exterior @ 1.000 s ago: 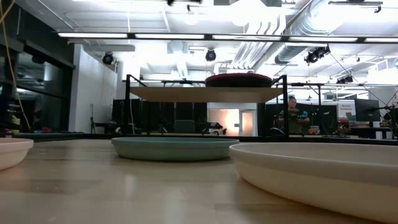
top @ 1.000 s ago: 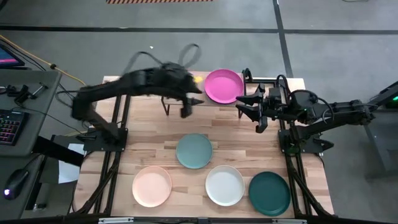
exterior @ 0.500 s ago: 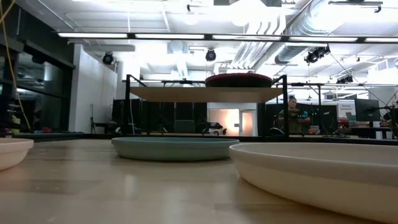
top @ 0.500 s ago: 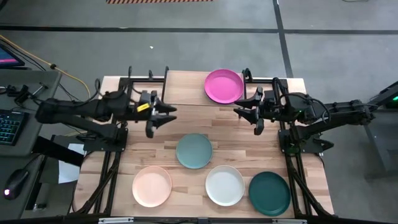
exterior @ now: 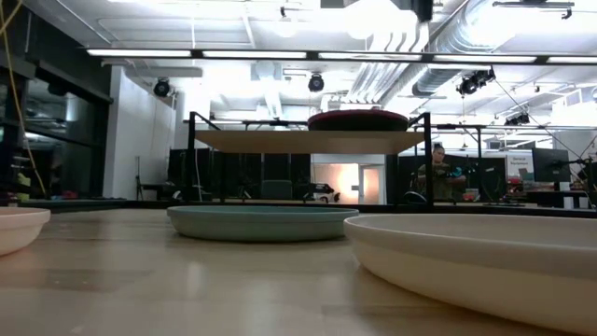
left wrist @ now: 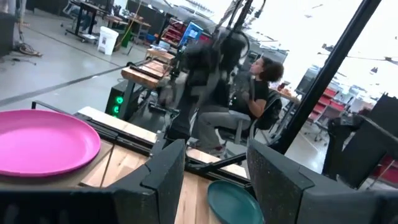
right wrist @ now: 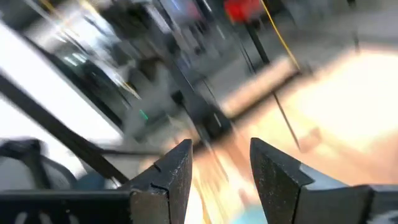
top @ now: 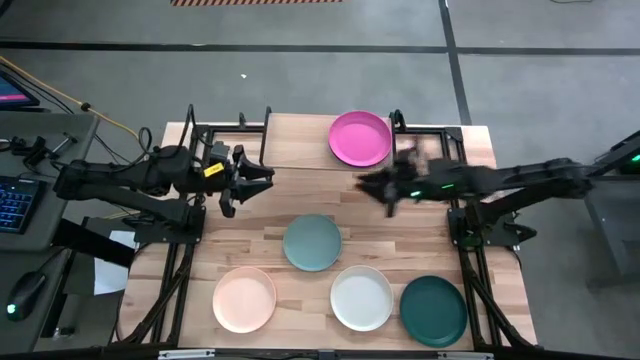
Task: Place and stack plates onto a shelf
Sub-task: Put the gray plate on the shelf
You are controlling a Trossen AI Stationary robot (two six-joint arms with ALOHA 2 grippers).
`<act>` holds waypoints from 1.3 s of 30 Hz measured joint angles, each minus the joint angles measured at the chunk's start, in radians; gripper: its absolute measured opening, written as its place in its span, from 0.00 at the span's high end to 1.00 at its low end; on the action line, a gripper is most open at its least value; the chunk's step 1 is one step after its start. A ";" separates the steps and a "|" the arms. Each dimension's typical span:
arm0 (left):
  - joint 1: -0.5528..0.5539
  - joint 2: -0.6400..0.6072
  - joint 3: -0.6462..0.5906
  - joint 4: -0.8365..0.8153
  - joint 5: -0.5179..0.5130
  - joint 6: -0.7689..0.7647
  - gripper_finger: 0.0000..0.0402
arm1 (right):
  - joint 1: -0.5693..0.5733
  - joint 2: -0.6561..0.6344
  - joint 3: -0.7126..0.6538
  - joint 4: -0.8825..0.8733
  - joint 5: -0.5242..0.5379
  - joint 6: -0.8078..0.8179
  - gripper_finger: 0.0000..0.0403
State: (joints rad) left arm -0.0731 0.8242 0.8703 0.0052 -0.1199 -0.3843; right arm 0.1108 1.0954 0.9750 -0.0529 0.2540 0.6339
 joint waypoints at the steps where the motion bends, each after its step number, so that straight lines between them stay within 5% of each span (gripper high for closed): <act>1: 0.000 0.001 0.000 0.001 0.000 -0.007 0.60 | 0.000 0.049 0.014 -0.039 -0.002 0.039 0.64; 11: 0.000 0.005 0.000 0.000 -0.017 -0.071 0.60 | 0.004 0.448 0.091 -0.208 -0.143 0.261 0.64; 20: 0.000 0.004 0.000 -0.001 -0.030 0.099 0.60 | 0.004 0.673 0.092 -0.257 -0.130 0.490 0.64; 39: 0.000 0.004 0.000 -0.007 -0.024 0.160 0.60 | 0.054 0.746 0.092 -0.273 -0.043 0.670 0.66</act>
State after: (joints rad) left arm -0.0727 0.8284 0.8703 -0.0017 -0.1441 -0.2243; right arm 0.1646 1.8414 1.0672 -0.3256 0.2107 1.3036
